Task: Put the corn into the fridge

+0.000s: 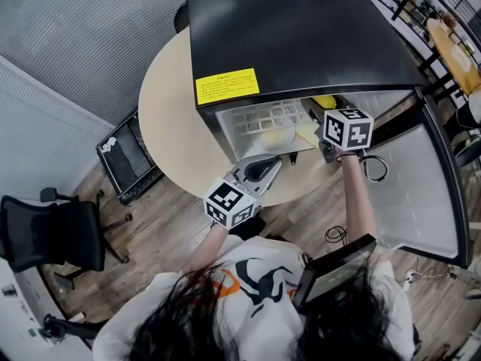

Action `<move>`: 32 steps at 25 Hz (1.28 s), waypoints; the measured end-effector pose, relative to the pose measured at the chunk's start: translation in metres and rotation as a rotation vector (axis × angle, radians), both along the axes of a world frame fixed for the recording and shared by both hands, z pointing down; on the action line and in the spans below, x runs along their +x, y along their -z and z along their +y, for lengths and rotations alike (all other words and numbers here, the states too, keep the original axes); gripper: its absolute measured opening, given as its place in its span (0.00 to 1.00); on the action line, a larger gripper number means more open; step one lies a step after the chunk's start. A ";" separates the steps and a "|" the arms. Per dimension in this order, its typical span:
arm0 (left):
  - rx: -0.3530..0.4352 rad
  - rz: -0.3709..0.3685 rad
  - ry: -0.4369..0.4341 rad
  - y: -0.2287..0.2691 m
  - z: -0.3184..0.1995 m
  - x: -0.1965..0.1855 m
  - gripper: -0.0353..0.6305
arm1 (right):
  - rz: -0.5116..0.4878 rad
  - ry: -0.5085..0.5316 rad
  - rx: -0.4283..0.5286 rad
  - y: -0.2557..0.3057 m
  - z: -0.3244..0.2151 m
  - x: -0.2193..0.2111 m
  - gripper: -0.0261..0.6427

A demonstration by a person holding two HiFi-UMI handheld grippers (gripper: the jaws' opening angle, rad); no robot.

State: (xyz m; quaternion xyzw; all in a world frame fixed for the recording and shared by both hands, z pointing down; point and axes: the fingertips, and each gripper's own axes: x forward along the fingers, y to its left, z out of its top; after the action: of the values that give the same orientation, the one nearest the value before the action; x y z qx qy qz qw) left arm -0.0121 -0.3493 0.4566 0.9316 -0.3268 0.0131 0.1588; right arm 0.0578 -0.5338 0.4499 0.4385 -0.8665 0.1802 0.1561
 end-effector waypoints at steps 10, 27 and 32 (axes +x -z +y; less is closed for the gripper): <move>-0.007 0.002 -0.017 -0.003 0.009 0.011 0.07 | 0.138 0.119 -0.034 -0.010 0.002 -0.004 0.42; 0.003 -0.013 0.029 0.000 0.014 0.000 0.07 | 0.261 0.069 0.051 -0.009 0.011 0.003 0.44; 0.005 -0.013 0.031 0.002 0.018 0.002 0.07 | 0.209 0.031 0.088 0.012 0.018 0.010 0.44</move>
State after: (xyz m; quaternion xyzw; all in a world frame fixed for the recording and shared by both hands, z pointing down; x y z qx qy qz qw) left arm -0.0096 -0.3309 0.4548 0.9266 -0.3425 0.0161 0.1545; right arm 0.0673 -0.5154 0.4376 0.4479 -0.8592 0.0928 0.2291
